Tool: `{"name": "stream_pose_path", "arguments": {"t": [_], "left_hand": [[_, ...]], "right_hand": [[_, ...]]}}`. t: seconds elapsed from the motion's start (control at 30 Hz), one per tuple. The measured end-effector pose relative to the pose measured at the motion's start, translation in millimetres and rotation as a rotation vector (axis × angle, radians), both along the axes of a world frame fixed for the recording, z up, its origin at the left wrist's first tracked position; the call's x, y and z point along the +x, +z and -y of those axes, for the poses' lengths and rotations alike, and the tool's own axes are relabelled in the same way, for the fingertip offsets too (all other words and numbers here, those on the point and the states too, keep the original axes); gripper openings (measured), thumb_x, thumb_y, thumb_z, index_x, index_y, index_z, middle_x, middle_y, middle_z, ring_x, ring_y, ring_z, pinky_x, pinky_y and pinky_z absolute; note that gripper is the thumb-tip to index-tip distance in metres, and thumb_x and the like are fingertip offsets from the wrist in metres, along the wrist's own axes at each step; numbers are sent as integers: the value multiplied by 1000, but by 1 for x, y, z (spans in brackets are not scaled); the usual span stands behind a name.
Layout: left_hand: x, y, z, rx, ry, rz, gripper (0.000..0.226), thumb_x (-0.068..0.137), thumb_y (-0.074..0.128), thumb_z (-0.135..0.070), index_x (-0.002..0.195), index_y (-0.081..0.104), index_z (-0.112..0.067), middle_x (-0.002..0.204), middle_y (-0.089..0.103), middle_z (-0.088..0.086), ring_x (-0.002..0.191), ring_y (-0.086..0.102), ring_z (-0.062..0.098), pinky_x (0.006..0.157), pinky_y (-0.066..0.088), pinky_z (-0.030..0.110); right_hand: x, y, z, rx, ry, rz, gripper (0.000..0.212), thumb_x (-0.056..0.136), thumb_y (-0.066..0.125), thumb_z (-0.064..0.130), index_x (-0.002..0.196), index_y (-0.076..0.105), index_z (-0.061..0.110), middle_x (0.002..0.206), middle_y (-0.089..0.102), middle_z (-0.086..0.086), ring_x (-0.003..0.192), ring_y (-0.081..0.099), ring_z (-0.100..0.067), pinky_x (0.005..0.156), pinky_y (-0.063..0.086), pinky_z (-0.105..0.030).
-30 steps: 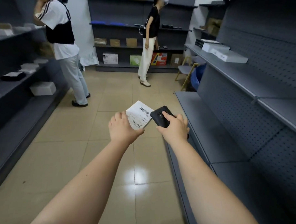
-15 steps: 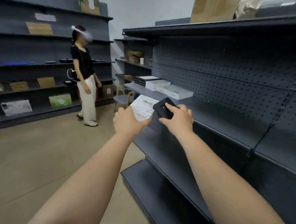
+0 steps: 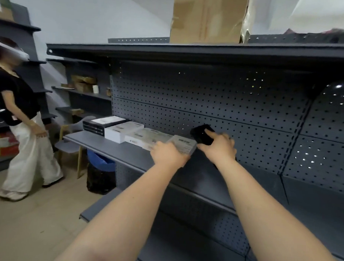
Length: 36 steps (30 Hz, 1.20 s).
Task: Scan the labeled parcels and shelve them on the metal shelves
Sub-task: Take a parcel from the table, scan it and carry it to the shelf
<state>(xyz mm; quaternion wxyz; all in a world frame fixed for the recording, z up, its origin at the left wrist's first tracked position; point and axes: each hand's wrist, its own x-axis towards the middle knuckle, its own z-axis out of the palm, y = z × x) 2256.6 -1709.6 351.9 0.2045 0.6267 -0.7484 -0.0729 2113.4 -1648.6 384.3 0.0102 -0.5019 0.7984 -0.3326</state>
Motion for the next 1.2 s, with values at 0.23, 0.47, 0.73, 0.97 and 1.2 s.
{"name": "stream_pose_path", "arguments": {"t": [0.23, 0.47, 0.73, 0.97, 1.2], "left_hand": [[-33, -17, 47, 54, -89, 157, 80, 84, 48, -75, 139, 47, -17, 132, 46, 17, 117, 47, 33, 90, 40, 38], [-33, -27, 55, -31, -159, 389, 96, 88, 14, -82, 146, 41, -10, 143, 41, 22, 125, 43, 37, 95, 38, 40], [-10, -39, 77, -114, -548, 554, 65, 105, 20, -56, 160, 1, -28, 168, 2, 7, 154, -7, 32, 120, -5, 57], [-2, -30, 97, -122, -631, 575, 64, 107, 25, -52, 161, 5, -25, 167, 8, 12, 153, 1, 36, 121, -4, 54], [-23, -6, 52, -263, -886, 396, 68, 100, 41, -55, 156, 23, -22, 157, 32, 14, 137, 38, 37, 108, 35, 53]], "right_hand": [[-10, -10, 42, -14, -88, 20, 65, 86, 64, 49, 145, 36, 47, 145, 40, -7, 133, 31, -32, 108, 32, -45], [-11, -25, 49, 0, -199, 41, 69, 84, 67, 52, 145, 37, 45, 145, 40, -7, 134, 30, -32, 108, 33, -46], [4, -31, 48, 26, -352, 22, 70, 82, 69, 52, 145, 39, 46, 141, 41, -6, 131, 33, -33, 105, 35, -45], [33, -33, 36, 54, -424, 10, 69, 82, 69, 51, 145, 40, 44, 138, 43, -7, 130, 33, -32, 104, 35, -44], [21, -23, -33, 104, -585, -41, 70, 83, 69, 49, 146, 39, 40, 141, 42, -10, 131, 31, -35, 104, 33, -47]]}}
